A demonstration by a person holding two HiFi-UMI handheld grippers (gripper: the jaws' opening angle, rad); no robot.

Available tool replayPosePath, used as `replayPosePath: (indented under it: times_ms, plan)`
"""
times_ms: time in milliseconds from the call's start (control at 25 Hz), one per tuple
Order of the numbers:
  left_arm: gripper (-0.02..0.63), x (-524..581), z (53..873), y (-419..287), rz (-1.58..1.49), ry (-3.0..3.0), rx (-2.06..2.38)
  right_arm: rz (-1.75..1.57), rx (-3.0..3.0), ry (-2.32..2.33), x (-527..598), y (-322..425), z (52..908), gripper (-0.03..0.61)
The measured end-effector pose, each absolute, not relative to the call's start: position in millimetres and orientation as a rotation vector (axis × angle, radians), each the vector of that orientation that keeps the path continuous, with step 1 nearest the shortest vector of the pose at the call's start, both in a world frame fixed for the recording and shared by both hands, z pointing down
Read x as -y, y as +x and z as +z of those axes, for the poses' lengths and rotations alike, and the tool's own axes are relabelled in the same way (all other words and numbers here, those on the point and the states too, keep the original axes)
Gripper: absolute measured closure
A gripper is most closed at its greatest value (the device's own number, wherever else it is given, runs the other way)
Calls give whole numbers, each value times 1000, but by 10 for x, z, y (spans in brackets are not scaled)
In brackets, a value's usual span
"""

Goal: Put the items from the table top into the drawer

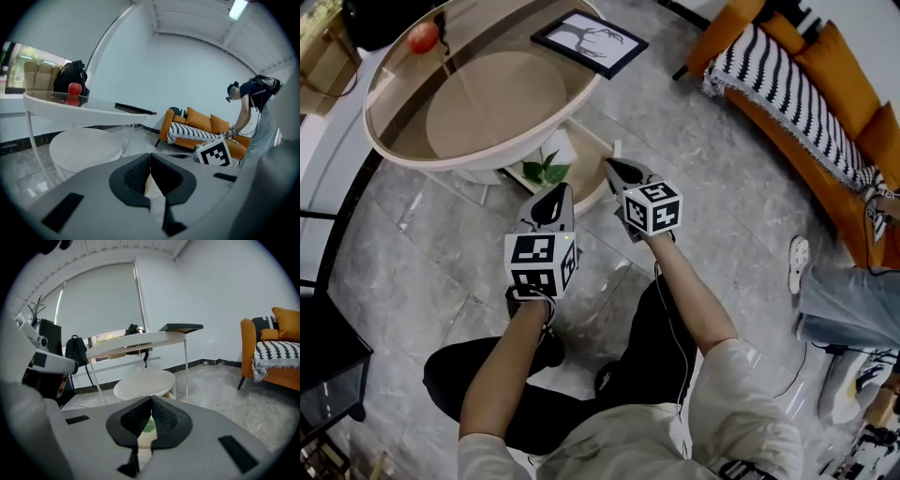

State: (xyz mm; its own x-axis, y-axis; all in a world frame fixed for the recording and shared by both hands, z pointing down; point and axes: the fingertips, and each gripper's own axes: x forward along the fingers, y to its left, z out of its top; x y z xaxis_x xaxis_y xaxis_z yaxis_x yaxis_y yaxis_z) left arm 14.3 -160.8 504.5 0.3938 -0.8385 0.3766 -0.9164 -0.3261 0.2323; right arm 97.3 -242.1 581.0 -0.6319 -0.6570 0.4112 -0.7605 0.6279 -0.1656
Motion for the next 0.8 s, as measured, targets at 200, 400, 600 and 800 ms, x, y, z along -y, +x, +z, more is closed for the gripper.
replayPosePath:
  times_ms: [200, 400, 600, 800]
  plan:
    - [594, 1643, 4795, 300, 224, 2330, 1493, 512, 2662, 1194, 2654, 980, 5331, 545]
    - [592, 1701, 4498, 451, 103, 2376, 1443, 575, 2738, 1282, 2900, 1111, 4870, 543]
    - [592, 1802, 4275, 538, 61, 2422, 1425, 547, 2749, 1306, 3179, 1137, 4546, 478]
    - [592, 2011, 4233, 464, 28, 2403, 1423, 708, 2753, 1332, 3511, 1094, 4452, 346]
